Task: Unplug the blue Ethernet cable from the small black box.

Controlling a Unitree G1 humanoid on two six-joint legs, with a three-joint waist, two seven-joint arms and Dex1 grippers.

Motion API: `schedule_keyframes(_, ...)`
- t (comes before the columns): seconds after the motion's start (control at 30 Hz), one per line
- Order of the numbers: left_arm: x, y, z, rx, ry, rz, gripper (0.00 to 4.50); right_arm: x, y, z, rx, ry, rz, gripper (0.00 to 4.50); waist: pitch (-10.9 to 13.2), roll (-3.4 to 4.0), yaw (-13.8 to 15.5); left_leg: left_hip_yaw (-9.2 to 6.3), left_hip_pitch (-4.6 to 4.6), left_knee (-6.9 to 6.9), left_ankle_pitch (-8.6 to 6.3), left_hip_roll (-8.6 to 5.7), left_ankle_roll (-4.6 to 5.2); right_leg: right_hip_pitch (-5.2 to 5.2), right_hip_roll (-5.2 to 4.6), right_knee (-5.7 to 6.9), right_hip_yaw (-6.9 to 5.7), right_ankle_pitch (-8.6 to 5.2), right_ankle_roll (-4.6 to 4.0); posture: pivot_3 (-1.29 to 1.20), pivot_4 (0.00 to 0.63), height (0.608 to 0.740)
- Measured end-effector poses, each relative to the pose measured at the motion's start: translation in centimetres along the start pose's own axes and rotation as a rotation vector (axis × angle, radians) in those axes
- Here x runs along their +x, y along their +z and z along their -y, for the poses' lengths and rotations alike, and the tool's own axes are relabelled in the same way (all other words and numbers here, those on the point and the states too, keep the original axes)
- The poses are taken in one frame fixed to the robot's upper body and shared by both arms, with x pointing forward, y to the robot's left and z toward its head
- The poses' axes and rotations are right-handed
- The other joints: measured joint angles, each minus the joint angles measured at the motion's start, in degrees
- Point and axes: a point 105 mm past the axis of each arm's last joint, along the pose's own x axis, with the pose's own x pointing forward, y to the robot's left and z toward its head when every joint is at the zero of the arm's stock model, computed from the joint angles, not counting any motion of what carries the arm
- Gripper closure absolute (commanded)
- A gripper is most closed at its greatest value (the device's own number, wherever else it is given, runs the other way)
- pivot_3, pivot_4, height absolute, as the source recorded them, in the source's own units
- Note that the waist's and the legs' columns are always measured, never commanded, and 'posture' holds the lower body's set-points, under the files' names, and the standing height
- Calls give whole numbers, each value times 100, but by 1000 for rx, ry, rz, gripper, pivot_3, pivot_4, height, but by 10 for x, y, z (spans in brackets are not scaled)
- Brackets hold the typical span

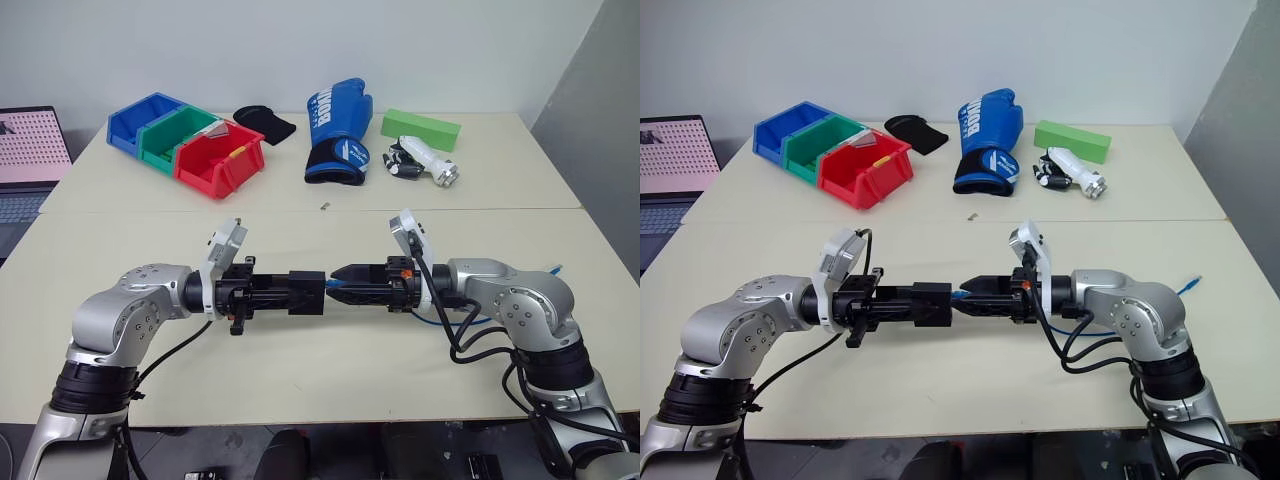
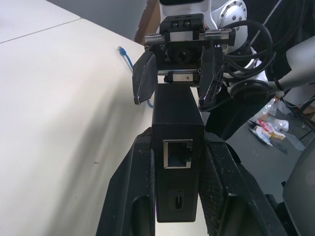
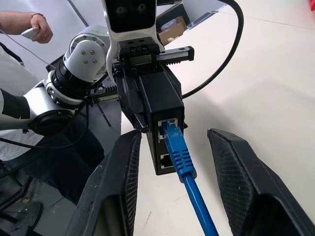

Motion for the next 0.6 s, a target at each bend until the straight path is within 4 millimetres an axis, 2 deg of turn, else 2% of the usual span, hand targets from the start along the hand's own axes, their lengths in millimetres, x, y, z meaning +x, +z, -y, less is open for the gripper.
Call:
schedule_keyframes(0.17, 0, 0, -1, 0, 5, 0, 3707, 0, 0, 1, -1, -5, -1, 2241, 0, 0, 0, 0, 0, 0, 0, 0, 0, 0, 0, 0, 0, 0, 0, 0, 150, 740)
schedule_keyframes(0.27, 0, 0, -1, 0, 7, 0, 3707, 0, 0, 1, -2, -9, -4, 2596, 0, 0, 0, 0, 0, 0, 0, 0, 0, 0, 0, 0, 0, 0, 0, 0, 150, 740)
schedule_keyframes(0.5, 1, -1, -1, -3, 7, 4, 3707, 0, -1, 0, -8, -7, -8, 4146, 0, 0, -1, 0, 0, 0, 0, 0, 0, 0, 0, 0, 0, 0, 0, 0, 150, 740)
schedule_keyframes(0.6, 0, -1, -1, -5, 7, 4, 3707, 0, -1, 0, -9, 0, -10, 4401, 0, 0, 0, 0, 0, 0, 0, 0, 0, 0, 0, 0, 0, 0, 0, 0, 150, 740)
